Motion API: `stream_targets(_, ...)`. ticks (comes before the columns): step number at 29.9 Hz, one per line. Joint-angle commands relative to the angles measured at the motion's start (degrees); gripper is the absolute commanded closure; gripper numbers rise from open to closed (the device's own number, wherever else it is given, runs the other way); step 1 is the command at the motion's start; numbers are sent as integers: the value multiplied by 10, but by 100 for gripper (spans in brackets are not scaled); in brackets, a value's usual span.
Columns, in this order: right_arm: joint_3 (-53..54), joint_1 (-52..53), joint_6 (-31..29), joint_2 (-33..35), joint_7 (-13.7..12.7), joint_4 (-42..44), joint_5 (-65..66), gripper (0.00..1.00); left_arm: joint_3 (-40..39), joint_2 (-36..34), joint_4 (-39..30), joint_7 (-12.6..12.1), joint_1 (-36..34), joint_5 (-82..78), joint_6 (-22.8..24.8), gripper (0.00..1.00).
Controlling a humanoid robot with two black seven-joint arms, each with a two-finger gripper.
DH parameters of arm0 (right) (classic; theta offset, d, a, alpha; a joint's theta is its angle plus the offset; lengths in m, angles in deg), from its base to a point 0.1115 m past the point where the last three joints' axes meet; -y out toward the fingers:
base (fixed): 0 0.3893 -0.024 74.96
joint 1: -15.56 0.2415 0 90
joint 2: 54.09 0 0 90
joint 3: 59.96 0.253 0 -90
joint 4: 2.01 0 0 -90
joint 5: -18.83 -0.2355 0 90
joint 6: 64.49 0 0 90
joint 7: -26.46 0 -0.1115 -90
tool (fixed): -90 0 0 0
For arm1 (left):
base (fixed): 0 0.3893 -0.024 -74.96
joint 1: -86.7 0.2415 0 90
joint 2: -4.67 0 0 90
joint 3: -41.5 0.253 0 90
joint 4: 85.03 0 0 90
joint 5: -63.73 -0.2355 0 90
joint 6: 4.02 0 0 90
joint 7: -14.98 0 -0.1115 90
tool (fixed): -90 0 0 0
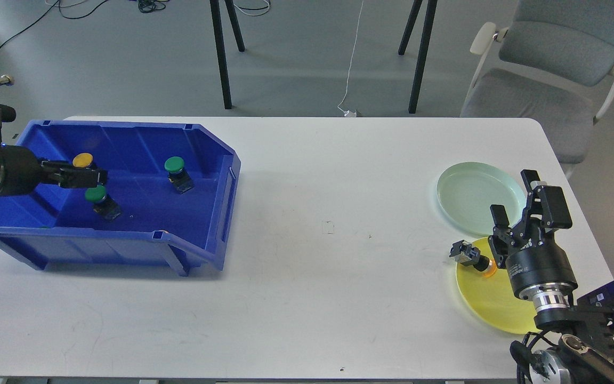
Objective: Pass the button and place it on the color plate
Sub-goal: 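Reach the left gripper into the bin and grasp a green-topped button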
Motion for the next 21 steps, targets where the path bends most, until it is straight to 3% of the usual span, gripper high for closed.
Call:
stream_targets(1, 2, -2, 0, 0, 0, 0, 1, 1, 1, 19, 16, 0, 6, 0, -1, 5)
stream_targets(10, 3, -10, 0, 0, 0, -1, 0, 1, 0, 70, 88, 0, 25, 3, -3, 5)
stream_targets(21, 3, -12, 0, 0, 0, -1, 0, 1, 0, 72, 92, 0, 39, 2, -12, 12)
